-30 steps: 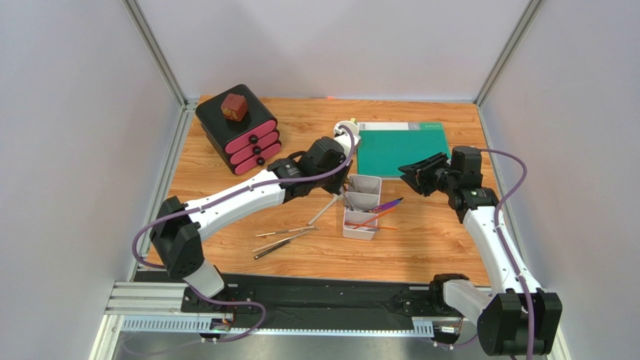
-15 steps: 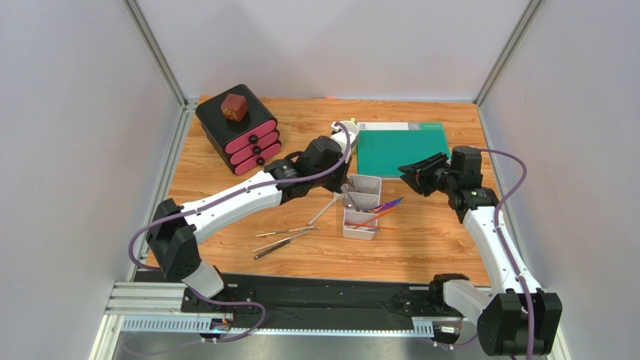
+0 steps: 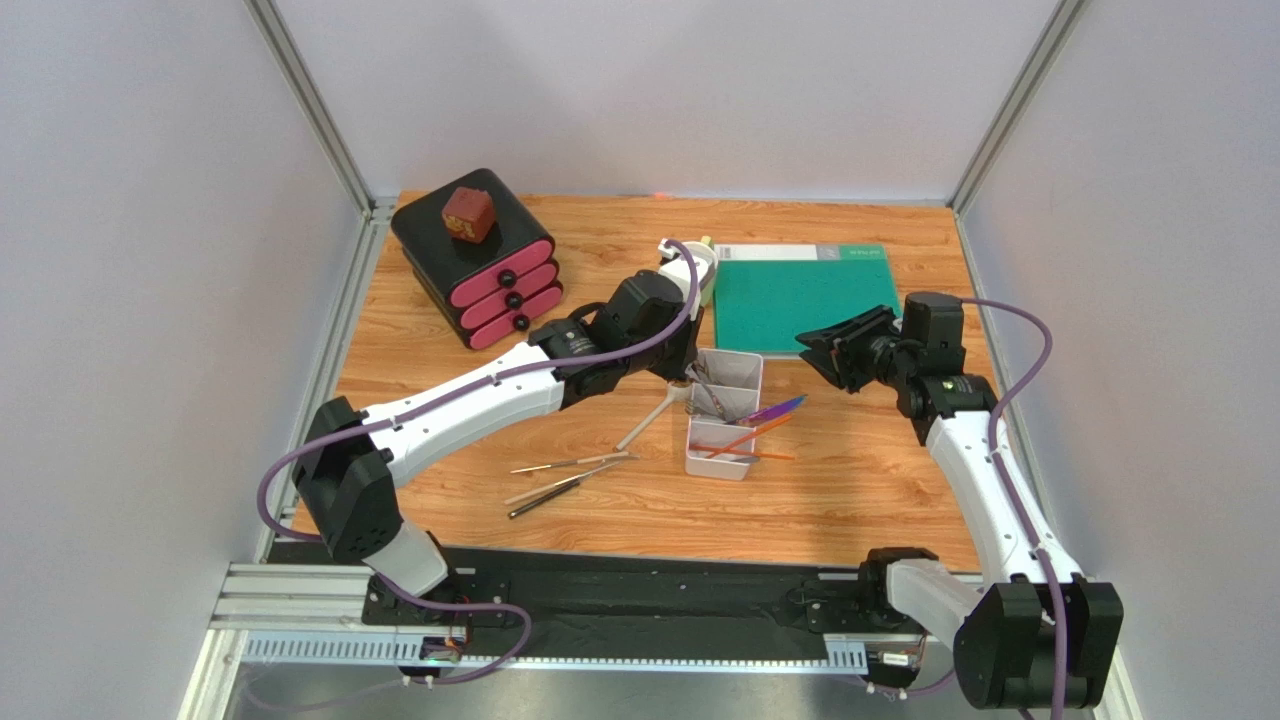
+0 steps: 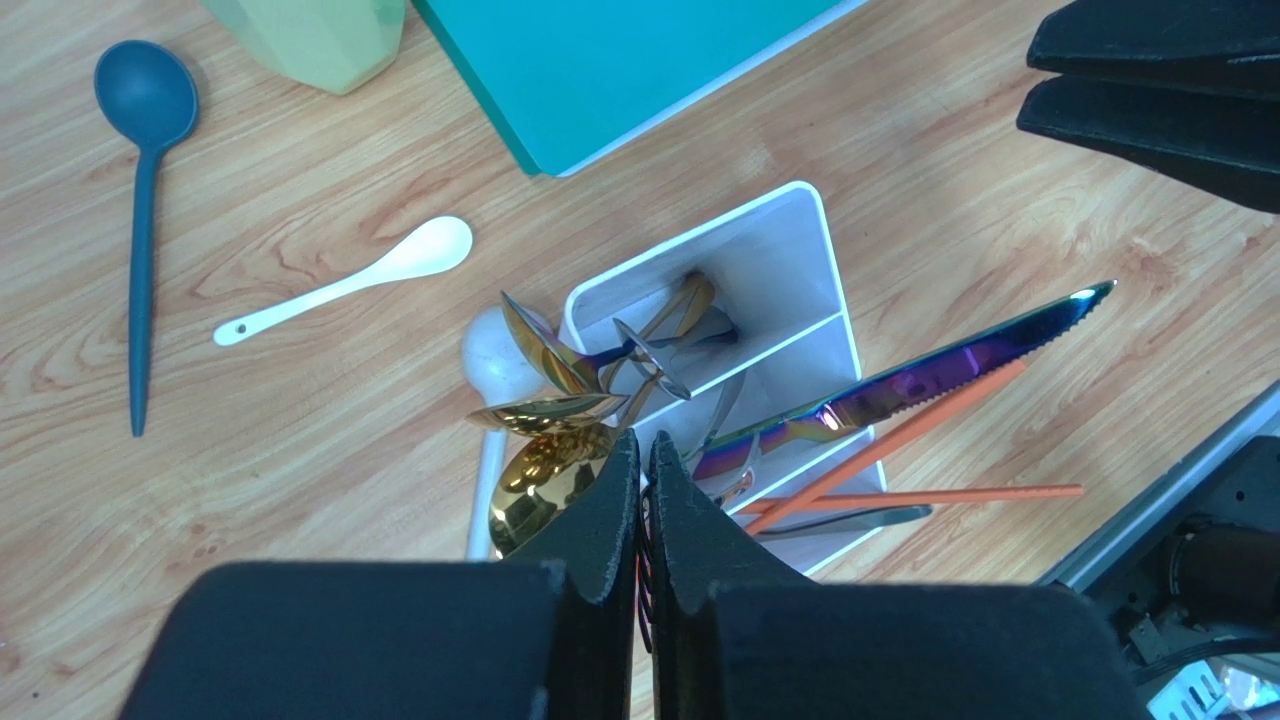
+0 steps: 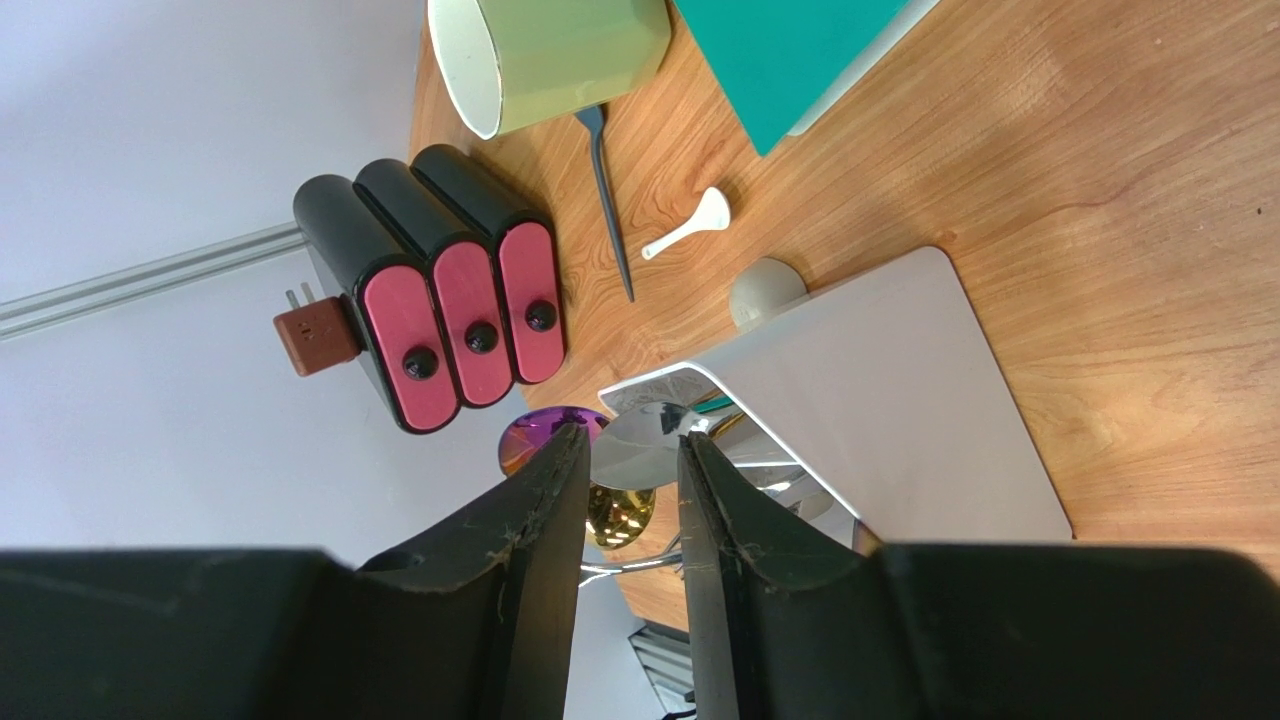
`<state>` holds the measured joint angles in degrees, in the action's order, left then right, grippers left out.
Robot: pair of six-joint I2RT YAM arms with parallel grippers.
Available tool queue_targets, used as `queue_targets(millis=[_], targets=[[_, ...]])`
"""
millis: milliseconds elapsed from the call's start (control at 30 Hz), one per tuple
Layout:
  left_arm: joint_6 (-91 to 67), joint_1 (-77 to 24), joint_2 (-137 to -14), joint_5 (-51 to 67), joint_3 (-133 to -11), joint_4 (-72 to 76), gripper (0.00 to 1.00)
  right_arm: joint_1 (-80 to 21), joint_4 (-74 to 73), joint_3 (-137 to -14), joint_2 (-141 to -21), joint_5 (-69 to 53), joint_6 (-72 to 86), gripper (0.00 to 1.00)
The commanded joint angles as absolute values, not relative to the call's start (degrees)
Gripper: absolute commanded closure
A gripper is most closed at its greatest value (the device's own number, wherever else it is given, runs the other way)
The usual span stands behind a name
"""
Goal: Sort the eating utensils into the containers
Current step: Place the fork in the storage box.
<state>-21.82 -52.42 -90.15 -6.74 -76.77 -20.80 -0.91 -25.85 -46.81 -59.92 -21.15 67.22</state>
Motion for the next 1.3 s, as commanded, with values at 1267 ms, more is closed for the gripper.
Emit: queue_targets(millis=[1267], targets=[[-16.60, -48.98, -81.48, -16.70, -81.64, -25.38, 0.64, 1.14, -24.96, -46.93, -59.85, -19.69, 66.62, 0.66]])
